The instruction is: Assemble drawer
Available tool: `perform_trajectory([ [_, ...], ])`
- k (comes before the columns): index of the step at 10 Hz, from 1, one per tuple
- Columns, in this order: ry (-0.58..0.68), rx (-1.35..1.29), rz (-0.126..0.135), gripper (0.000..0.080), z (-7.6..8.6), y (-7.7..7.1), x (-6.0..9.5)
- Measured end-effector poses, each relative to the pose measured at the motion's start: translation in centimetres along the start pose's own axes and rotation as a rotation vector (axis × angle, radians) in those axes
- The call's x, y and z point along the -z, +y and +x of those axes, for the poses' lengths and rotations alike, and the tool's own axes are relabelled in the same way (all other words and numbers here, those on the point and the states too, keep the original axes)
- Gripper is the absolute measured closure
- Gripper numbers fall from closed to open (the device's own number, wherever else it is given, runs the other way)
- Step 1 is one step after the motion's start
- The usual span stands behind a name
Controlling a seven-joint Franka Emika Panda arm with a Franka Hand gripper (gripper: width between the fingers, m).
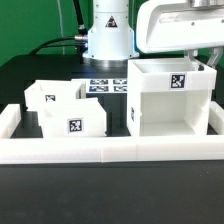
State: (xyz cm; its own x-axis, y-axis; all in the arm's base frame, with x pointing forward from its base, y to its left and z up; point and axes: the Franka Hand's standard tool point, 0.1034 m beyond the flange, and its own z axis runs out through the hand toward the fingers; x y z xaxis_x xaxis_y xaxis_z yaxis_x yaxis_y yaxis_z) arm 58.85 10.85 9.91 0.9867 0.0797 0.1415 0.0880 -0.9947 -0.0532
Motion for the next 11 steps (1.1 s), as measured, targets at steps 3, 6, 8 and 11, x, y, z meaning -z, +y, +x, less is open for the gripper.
perform_trajectory([
  [3,0.001,-0.051,0.002,0.0762,0.0,-0.2,0.0],
  [6,0.007,-0.217,0.010,0.0762,0.2,-0.4,0.1],
  [8,0.012,-0.323,0.015,0.0762,0.3,-0.6,0.2],
  [11,0.020,-0.513,0.027,0.0761,0.6,0.4,0.3],
])
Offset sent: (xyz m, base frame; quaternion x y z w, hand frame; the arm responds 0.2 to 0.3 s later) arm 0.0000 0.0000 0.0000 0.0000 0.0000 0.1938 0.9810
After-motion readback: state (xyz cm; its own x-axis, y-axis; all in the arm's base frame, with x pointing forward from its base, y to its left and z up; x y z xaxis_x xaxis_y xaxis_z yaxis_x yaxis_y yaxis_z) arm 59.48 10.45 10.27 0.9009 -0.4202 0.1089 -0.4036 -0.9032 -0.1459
